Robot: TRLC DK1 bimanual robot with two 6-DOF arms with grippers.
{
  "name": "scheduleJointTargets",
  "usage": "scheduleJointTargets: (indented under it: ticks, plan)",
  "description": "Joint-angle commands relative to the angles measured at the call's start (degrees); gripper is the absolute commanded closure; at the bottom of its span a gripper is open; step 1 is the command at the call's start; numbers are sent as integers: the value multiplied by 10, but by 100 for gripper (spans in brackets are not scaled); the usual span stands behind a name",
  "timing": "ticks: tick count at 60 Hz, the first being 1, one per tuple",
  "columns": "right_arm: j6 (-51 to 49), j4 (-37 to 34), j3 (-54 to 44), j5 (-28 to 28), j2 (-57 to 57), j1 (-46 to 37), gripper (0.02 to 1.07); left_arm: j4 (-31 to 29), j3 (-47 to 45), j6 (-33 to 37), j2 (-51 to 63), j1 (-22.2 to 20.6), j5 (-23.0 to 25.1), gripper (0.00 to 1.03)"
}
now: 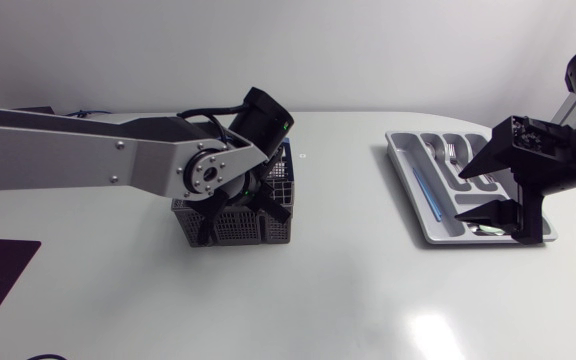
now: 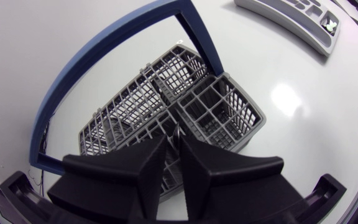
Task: Unload the cutlery basket into the drawer organizer.
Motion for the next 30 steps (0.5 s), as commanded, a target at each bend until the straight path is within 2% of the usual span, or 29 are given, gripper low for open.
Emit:
scheduleJointTargets:
  ticks: [1, 4, 15, 30]
  plan:
    - [18, -4, -19, 0, -4, 9, 14, 10, -6, -10, 5, 4, -6, 93]
    - [19, -3, -20, 1, -4, 11, 14, 19, -13, -9, -2, 3, -6, 96]
    - [24, -2, -25, 2, -4, 17, 14, 22, -19, -8, -7, 3, -6, 99]
    - [27, 5, -40, 3, -4, 20, 14, 26, -26, -7, -11, 3, -6, 99]
